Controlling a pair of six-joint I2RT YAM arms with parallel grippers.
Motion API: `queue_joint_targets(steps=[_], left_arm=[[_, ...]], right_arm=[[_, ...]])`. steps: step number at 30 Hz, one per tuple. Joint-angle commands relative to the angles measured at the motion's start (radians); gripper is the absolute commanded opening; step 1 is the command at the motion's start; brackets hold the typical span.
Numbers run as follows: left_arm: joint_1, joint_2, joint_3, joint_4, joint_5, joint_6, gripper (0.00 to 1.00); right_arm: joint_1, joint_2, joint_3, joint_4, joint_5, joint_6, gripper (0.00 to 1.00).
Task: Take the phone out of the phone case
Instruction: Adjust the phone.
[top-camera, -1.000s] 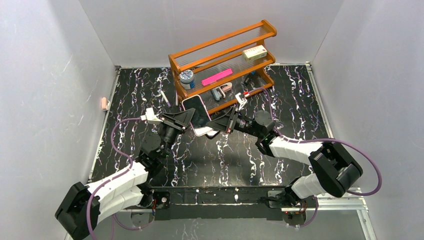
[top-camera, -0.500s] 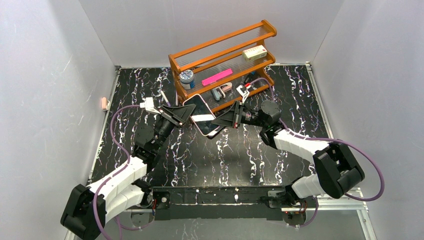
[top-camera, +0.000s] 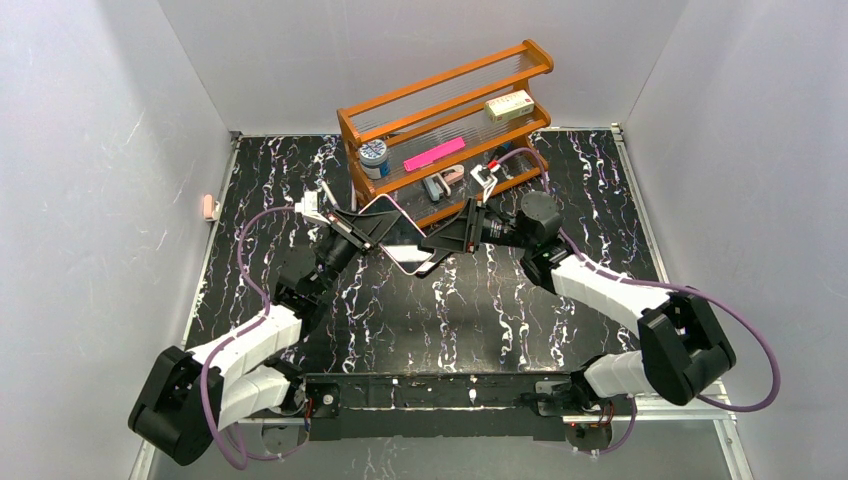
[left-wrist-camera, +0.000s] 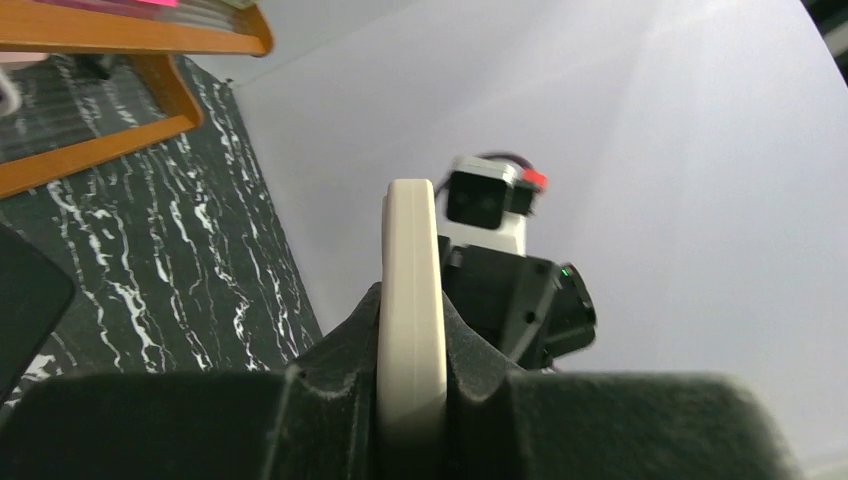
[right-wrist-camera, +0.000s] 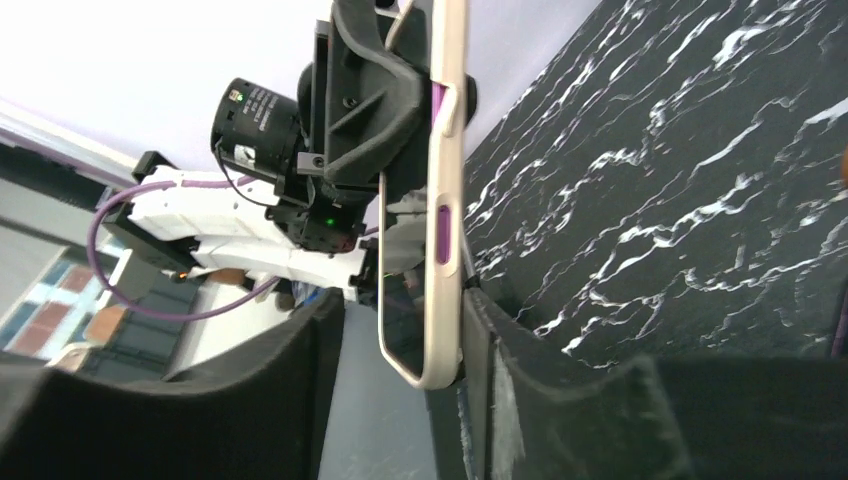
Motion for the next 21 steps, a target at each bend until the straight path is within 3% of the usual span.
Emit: queue_joint_targets(steps=[1,4,7,12,21], left_arm=[[0.005,-0.028,-0.024,0.051,-0.145,-0.084,0.0],[0.005,-0.028,-0.032,0.051,-0.221,-0.129,0.0],[0.004,-0.028,-0.024,0.051,-0.258,-0.162,0.0],[-0.003,-0.02,-0.019,0.051,-0.301,-0.224,0.0],[-0.05,-0.014,-0.019,0.051,-0.345,-0.259,0.0]], right_arm=[[0.009,-0.077,-0.048,0.064,0.135,-0.001,0.62],[0.038,-0.094,-0.115,0.143,0.206,0.032,0.74],[0.07,-0.09,-0.156,0.208,0.248,0.053,0.76],[0.127,-0.061,-0.191,0.315,0.301,0.061,0.72],[0.153,0.018,-0.148,0.426,0.302,0.038,0.56]])
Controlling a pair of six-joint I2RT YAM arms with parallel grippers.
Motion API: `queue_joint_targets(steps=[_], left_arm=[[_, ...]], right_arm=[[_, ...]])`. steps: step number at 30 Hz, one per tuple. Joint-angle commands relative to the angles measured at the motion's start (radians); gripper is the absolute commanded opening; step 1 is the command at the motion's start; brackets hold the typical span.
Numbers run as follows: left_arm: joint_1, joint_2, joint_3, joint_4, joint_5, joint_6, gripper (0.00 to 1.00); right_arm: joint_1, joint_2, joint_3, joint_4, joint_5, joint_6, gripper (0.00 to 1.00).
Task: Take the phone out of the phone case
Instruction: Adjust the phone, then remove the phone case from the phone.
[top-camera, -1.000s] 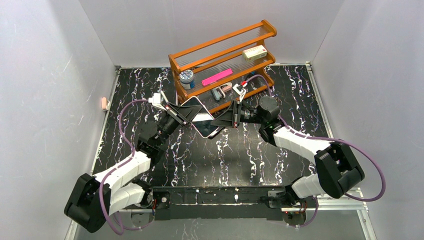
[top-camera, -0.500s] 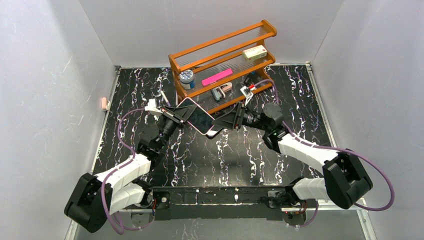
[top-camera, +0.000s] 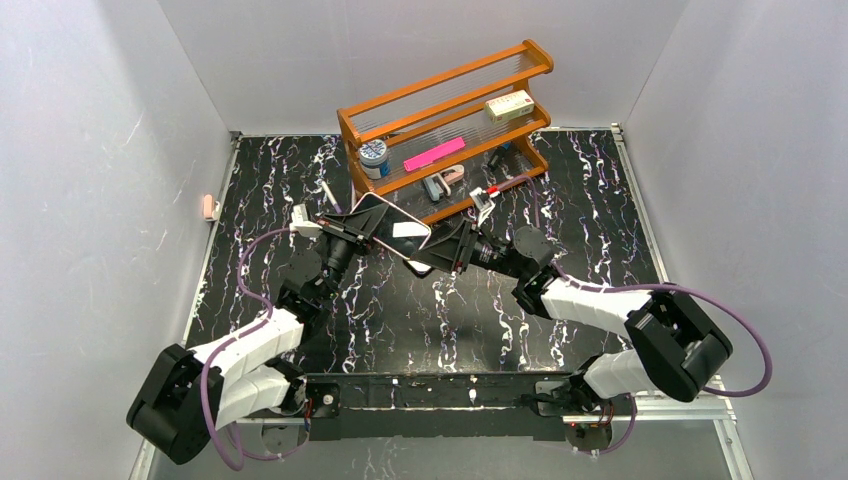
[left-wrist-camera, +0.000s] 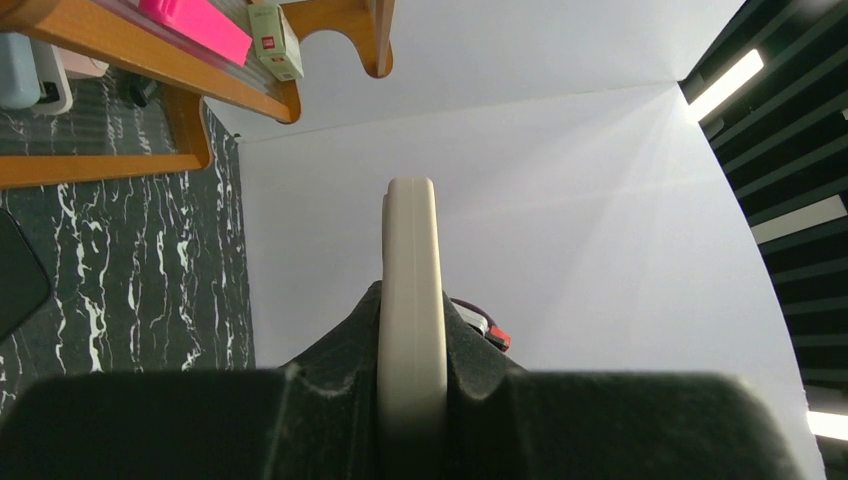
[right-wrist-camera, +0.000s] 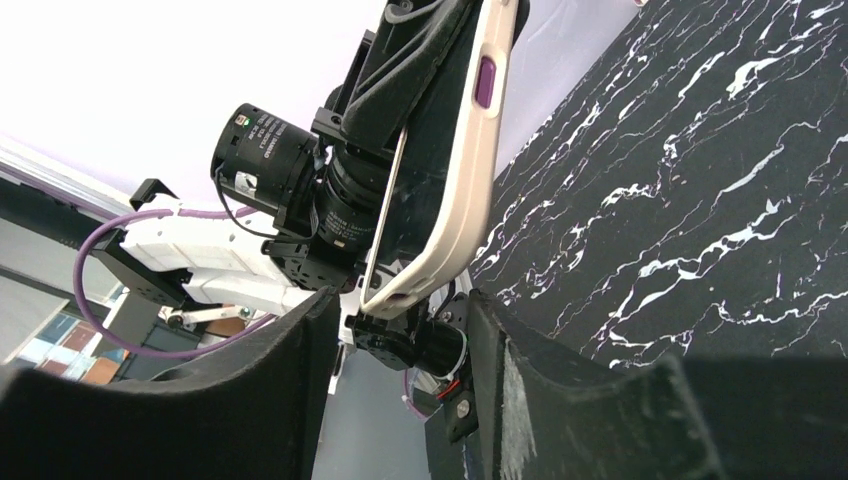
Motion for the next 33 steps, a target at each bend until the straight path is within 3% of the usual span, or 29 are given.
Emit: queue_joint_targets(steps=[1,13,17,21,33], left_arm=[[-0.014,-0.013,0.02,0.074,-0.053,-0.043,0.0],[-0.034,0.002,0.009,0.074,-0.073,-0.064,0.0],[-0.039,0.013,0.015,0.073,-0.059,-0.078,0.0],[-0.039,0.032,0.028,0.069,-0.018,-0.109,0.0],[-0.039,0.053,0.047,0.053,0.076,-0.162,0.0]], right_arm=[[0.01,0.029,0.041,0.138,0.013,-0.017,0.55],[0.018,0.036,0.054,0.145,-0.025,-0.053,0.32],[0.024,0.036,0.067,0.116,-0.047,-0.112,0.17],[0.023,0.027,0.096,0.008,-0.08,-0.296,0.01],[0.023,0.061,0.224,-0.294,-0.146,-0.775,0.01]])
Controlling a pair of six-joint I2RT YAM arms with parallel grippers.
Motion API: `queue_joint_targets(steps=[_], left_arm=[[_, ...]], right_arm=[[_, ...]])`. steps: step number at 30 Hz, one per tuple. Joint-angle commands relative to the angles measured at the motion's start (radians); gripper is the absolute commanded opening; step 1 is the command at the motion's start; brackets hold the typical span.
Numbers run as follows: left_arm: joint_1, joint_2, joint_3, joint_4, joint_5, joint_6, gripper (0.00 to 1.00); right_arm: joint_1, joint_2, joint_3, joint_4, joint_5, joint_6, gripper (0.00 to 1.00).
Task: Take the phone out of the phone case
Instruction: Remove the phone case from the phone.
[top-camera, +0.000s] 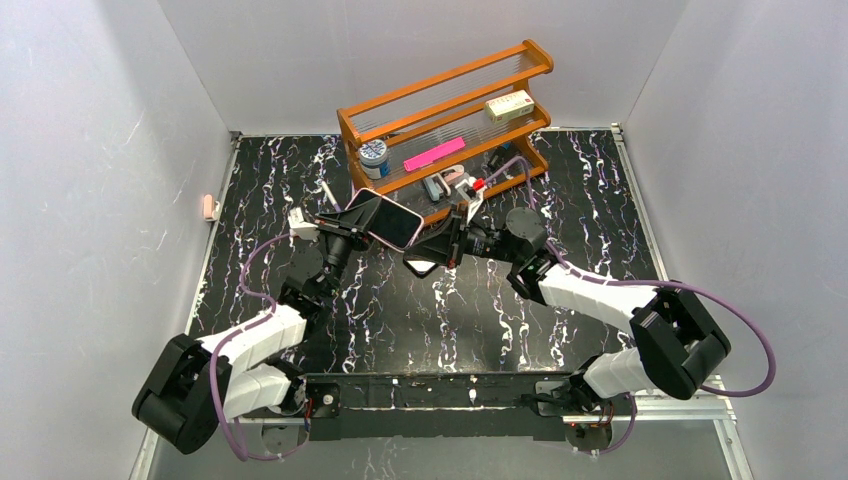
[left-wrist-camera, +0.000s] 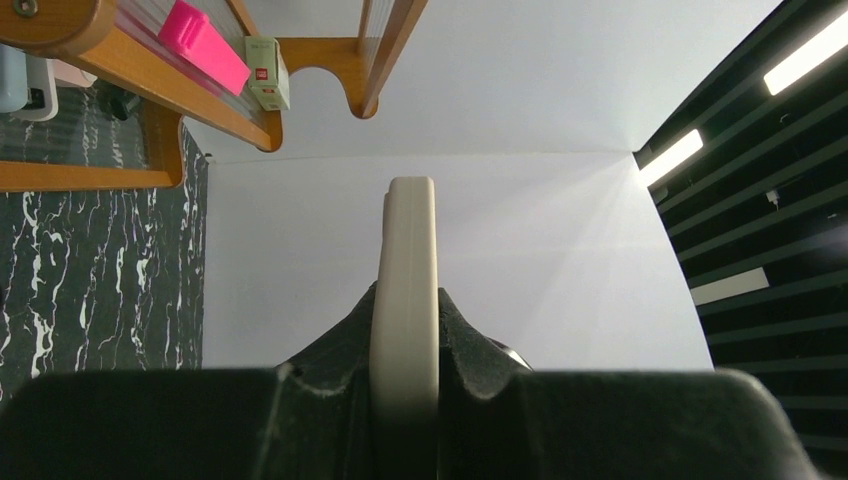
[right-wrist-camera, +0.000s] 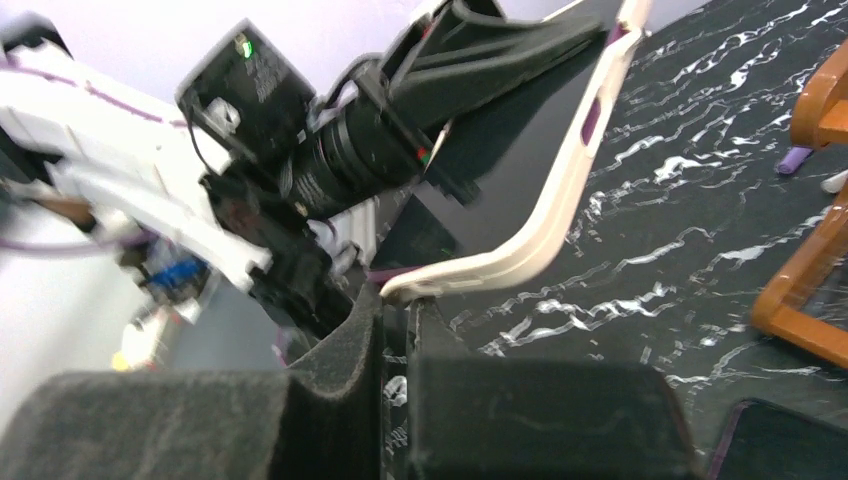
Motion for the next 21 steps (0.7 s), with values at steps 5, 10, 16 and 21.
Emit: queue_joint_targets(steps=[5,10,16,21], left_arm=[[-0.044,0.003,0.055,0.005,0.165,0.001,0.0],[-0.02,0.006,0.067,0.007,0.241,0.055,0.0],[0.088,-0.006,0.066,0.004,0.363,0.153,0.0],[0.172,0.027,0.07,0.004,0.496,0.191,0.0]], right_arm=[[0.023,0.057,0.107,-0.217,0.01,-0.438,0.01],[0.006,0.058,0.117,-0.258,0.053,-0.435,0.01],[-0.026,0.006,0.067,-0.278,0.032,-0.356,0.34],[-0.044,-0.069,0.009,-0.302,0.024,-0.32,0.59]])
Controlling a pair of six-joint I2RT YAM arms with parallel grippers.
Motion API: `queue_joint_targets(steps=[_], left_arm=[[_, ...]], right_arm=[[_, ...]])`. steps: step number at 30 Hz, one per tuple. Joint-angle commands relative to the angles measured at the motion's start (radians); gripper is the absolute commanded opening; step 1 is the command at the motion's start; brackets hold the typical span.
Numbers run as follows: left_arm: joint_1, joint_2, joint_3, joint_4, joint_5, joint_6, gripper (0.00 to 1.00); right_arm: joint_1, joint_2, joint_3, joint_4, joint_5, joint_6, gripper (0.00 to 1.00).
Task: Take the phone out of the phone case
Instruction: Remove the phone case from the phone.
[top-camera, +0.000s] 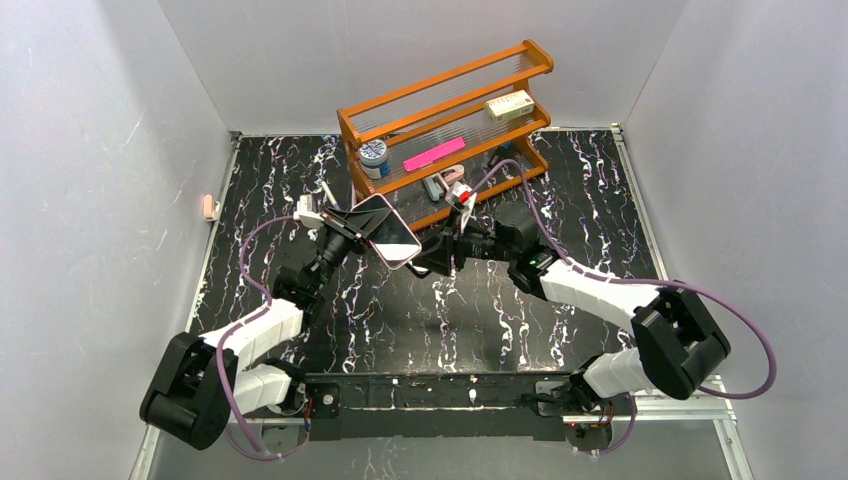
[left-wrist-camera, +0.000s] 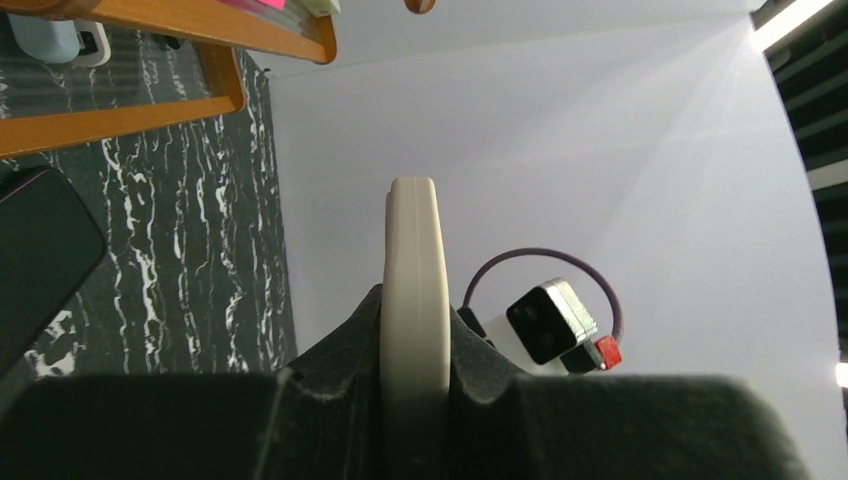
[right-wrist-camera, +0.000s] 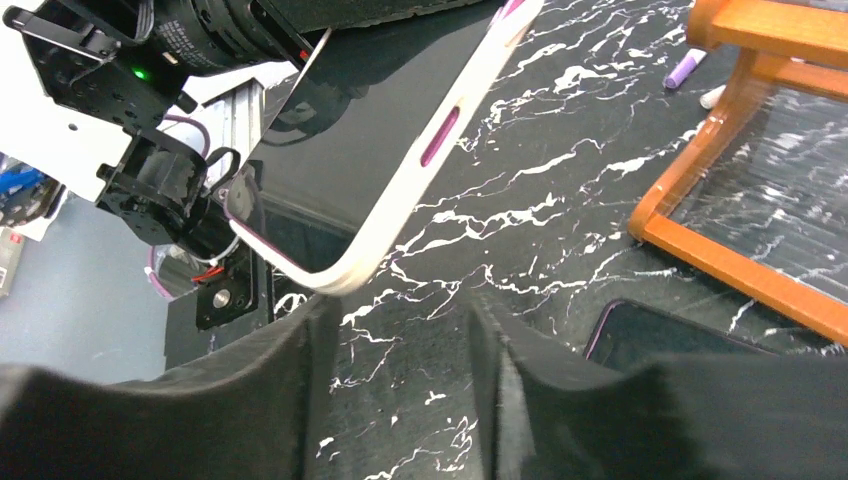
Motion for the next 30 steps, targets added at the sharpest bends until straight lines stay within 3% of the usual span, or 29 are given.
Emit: queue_joint_targets(steps=[1,9,20,30], left_arm=[[0.067,0.002,0.048,0.06,0.202,0.06,0.0],[0.15,0.011,0.112,0.04,0.395,0.167,0.0],[0.151,0.044,0.204,0.03,0.573,0.223,0.0],[0.15,0.029,0.228,0.029,0.615,0.215,0.0]], right_arm=[[-0.016,-0.094,-0.036,-0.01,0.027,0.023,0.64],[-0.017,-0.16,-0.055,-0.061,-0.034,0.042,0.87],[-0.016,-0.039,0.11,-0.099,-0.264,-0.001,0.81],[-0.016,0.056,0.215,-0.092,-0.371,-0.015,0.56]])
